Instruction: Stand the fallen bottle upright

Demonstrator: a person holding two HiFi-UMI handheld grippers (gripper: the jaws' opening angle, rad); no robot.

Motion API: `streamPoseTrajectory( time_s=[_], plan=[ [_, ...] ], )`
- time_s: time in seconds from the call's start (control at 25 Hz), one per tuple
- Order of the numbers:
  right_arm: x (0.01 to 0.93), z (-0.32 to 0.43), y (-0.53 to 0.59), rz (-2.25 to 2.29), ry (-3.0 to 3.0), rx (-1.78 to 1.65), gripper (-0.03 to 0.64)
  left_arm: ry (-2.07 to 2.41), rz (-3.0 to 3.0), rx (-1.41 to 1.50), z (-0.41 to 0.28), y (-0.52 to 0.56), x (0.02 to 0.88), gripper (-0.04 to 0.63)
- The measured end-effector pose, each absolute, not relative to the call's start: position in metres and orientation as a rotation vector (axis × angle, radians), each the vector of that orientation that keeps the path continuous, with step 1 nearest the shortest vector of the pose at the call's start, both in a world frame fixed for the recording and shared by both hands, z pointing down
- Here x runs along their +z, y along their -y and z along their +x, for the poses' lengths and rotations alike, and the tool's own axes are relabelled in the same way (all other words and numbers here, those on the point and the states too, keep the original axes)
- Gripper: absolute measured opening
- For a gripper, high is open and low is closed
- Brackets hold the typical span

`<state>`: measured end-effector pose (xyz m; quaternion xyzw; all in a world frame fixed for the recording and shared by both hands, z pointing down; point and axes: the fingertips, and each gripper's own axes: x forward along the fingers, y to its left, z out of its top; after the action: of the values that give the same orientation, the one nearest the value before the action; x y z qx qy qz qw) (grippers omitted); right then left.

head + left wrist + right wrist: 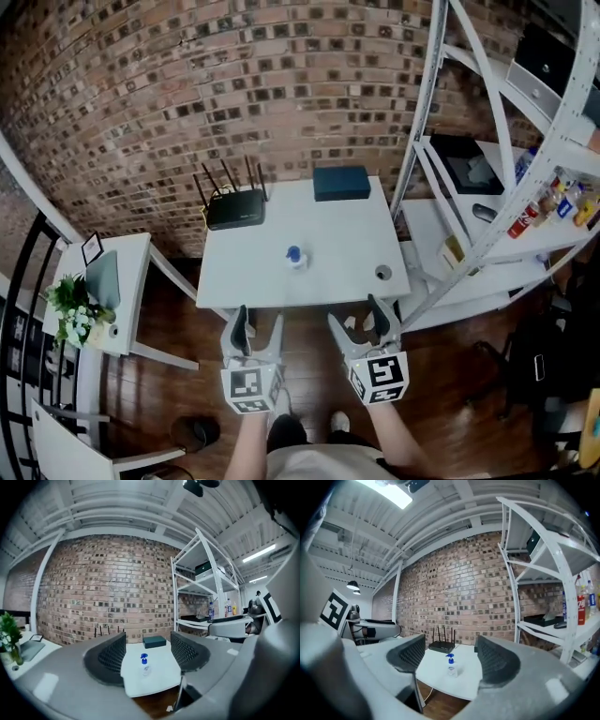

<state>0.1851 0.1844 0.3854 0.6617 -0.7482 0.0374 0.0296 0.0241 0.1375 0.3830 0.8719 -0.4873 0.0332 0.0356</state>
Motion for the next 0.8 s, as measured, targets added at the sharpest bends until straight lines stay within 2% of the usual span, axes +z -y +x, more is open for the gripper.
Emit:
streamPoseTrajectory(
  time_s=[0.2,0.32,0.56,0.8],
  plan=[
    [0.375,0.198,-0.218,2.035,2.192,0.042,0.33,1.367,2.728,-0.071,0.034,-0.178,0.347,0.31],
    [0.385,0.193,-0.229,2.079,2.186,0.11,0.33,1.347,2.78,-0.063,0.023,-0.193,0.34,0.31],
    [0.368,0.152,-0.237,2.143,2.175,0.03,0.33,1.415,2.738,-0.068,-0.03,-0.194,0.342,0.307],
    [0.345,0.118,-0.234,2.113,2.198,-0.037,0.33,1.376,2.726,-0.13,-0.047,-0.194,0.329,0.305]
  ],
)
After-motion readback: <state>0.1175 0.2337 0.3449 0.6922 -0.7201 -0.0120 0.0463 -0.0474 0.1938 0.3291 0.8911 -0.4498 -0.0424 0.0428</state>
